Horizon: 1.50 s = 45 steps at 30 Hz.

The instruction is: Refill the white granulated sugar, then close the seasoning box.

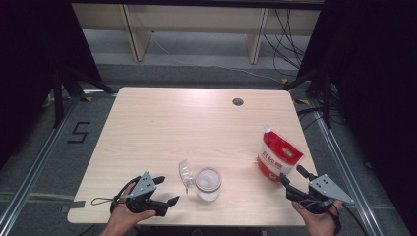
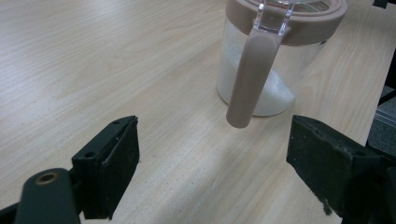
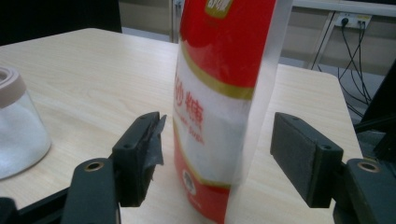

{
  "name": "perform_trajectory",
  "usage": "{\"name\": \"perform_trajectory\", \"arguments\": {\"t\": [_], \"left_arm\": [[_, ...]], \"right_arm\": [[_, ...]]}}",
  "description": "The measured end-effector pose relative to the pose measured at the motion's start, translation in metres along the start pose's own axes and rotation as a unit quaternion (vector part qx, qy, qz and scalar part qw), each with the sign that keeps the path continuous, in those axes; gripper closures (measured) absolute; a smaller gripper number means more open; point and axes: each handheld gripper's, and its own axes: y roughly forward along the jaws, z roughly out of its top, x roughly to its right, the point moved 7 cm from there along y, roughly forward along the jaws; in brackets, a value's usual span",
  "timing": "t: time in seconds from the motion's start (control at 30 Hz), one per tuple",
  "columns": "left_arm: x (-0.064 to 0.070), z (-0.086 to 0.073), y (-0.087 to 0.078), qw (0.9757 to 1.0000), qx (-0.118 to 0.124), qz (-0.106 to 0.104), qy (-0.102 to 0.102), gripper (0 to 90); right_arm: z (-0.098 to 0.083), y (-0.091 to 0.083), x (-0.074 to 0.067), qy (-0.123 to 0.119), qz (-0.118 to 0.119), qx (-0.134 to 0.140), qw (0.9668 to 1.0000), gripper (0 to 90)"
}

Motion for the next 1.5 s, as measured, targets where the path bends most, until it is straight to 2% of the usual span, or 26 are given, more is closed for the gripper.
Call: {"name": "perform_trajectory", "arguments": {"t": [0.03,0.2,0.27,0.3,0.4,0.43,0.47,0.5,0.53,0.6,0.63,0.67,0.7,0.83,0.87,1.0,1.1,1.13,1.17,1.2,1.23,1.27,1.33,1.37,1.4,1.5], "left_arm": [[0.0,0.0,0.0,1.0,0.0,0.0,0.002,16.6],[-0.001,0.001,0.0,1.0,0.001,-0.003,0.009,16.6],[0.002,0.001,0.0,0.9999,0.004,0.001,-0.01,16.6],[0.002,0.0,0.0,0.9999,0.004,0.001,-0.011,16.6],[-0.001,0.001,0.0,0.9999,0.0,-0.002,0.011,16.6],[0.002,0.001,0.0,1.0,0.003,-0.002,-0.007,16.6],[0.001,0.001,0.0,1.0,0.003,0.0,-0.005,16.6],[0.0,0.001,-0.001,1.0,0.002,0.0,0.006,16.6],[0.0,0.002,0.0,1.0,0.005,-0.001,0.005,16.6],[0.0,0.001,-0.001,1.0,0.002,-0.002,0.009,16.6],[0.0,0.001,-0.001,1.0,0.003,-0.002,0.009,16.6],[0.0,0.001,-0.001,1.0,0.002,-0.002,0.009,16.6],[0.002,0.001,-0.001,1.0,0.003,-0.002,-0.005,16.6],[0.002,0.002,-0.001,1.0,0.006,-0.004,-0.006,16.6],[0.002,0.002,-0.002,1.0,0.003,-0.003,-0.005,16.6],[0.0,0.004,-0.002,0.9999,0.005,-0.005,0.007,16.6],[0.001,0.004,-0.003,1.0,0.004,-0.006,0.005,16.6],[0.002,0.003,-0.003,1.0,0.0,-0.003,-0.006,16.6],[0.003,0.005,-0.003,0.9999,0.007,-0.006,-0.011,16.7],[0.003,0.005,-0.004,0.9999,0.004,-0.003,-0.011,16.8],[0.003,0.006,-0.005,0.9999,0.006,-0.005,-0.01,16.8],[0.003,0.007,-0.005,0.9998,0.008,-0.005,-0.015,17.0],[0.003,0.007,-0.006,0.9998,0.005,-0.001,-0.022,17.4],[0.002,0.007,-0.007,0.9999,0.002,-0.002,-0.017,18.2],[0.003,0.007,-0.007,0.9998,0.002,-0.003,-0.017,19.5],[0.006,0.009,-0.009,0.9997,0.005,-0.009,-0.02,23.0]], "right_arm": [[-0.001,-0.001,0.0,-0.009,-0.007,0.001,0.9999,33.8],[-0.004,-0.004,-0.002,-0.001,-0.01,-0.005,0.9999,32.2],[-0.005,-0.006,-0.004,-0.009,-0.01,-0.013,0.9998,30.3],[-0.006,-0.006,-0.004,-0.017,-0.011,-0.013,0.9997,29.3],[-0.01,-0.008,-0.007,-0.006,-0.006,-0.022,0.9997,27.7],[-0.011,-0.009,-0.007,-0.009,-0.004,-0.026,0.9996,27.4],[-0.012,-0.009,-0.007,-0.006,0.0,-0.023,0.9997,26.8],[-0.012,-0.01,-0.007,-0.007,-0.003,-0.024,0.9997,25.9],[-0.012,-0.01,-0.006,-0.011,-0.005,-0.023,0.9997,24.3],[-0.014,-0.012,-0.008,0.0,-0.006,-0.027,0.9996,23.7],[-0.014,-0.012,-0.007,-0.011,-0.008,-0.023,0.9996,23.6],[-0.015,-0.013,-0.008,-0.004,-0.007,-0.028,0.9996,23.3],[-0.015,-0.013,-0.008,-0.004,-0.007,-0.028,0.9996,23.2],[-0.018,-0.017,-0.011,0.002,-0.007,-0.037,0.9993,23.0],[-0.019,-0.018,-0.011,-0.006,-0.009,-0.035,0.9993,23.0],[-0.022,-0.022,-0.015,0.002,-0.003,-0.042,0.9991,23.0],[-0.023,-0.024,-0.015,0.001,-0.002,-0.038,0.9993,23.1],[-0.024,-0.025,-0.015,0.001,-0.001,-0.042,0.9991,23.1],[-0.024,-0.025,-0.016,-0.002,0.004,-0.043,0.9991,23.1],[-0.025,-0.026,-0.019,0.011,0.017,-0.051,0.9985,23.2],[-0.026,-0.028,-0.019,0.015,0.004,-0.051,0.9986,23.1],[-0.025,-0.026,-0.018,0.003,0.003,-0.043,0.9991,23.1],[-0.026,-0.027,-0.019,-0.001,0.005,-0.047,0.9989,23.1],[-0.025,-0.027,-0.018,-0.007,0.002,-0.043,0.999,23.1],[-0.025,-0.027,-0.02,0.0,0.006,-0.044,0.999,23.2],[-0.025,-0.026,-0.022,-0.007,0.007,-0.044,0.999,23.1]]}}
